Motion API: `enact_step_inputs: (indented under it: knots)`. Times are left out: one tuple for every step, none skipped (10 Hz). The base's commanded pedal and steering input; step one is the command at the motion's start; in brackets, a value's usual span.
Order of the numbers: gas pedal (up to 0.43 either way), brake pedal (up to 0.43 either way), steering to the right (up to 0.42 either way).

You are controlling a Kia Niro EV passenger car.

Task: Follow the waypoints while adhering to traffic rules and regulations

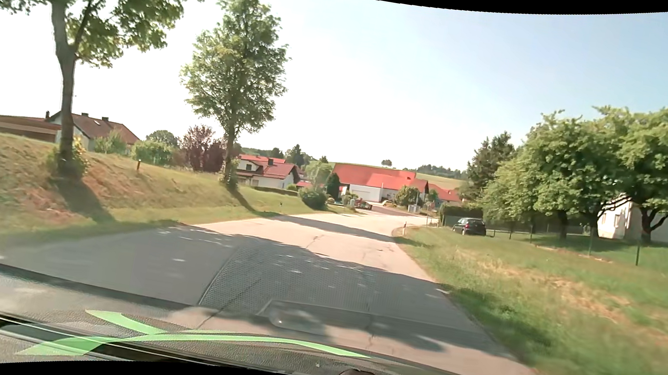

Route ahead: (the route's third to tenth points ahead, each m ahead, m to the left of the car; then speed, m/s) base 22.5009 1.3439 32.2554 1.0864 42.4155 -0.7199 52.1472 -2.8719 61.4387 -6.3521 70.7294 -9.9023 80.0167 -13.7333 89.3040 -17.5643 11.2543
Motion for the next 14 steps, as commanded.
enact_step_inputs:
  knots:
    - [0.008,0.0,-0.002]
    - [0.008,0.0,0.0]
    - [0.008,0.0,0.001]
    - [0.02,0.0,0.001]
    - [0.02,0.0,0.001]
    - [0.028,0.0,0.003]
    - [0.028,0.0,0.006]
    - [0.028,0.0,0.009]
    - [0.028,0.0,0.012]
    - [0.028,0.0,0.014]
    - [0.028,0.0,0.014]
    - [0.039,0.0,0.015]
    - [0.047,0.0,0.019]
    - [0.047,0.0,0.02]
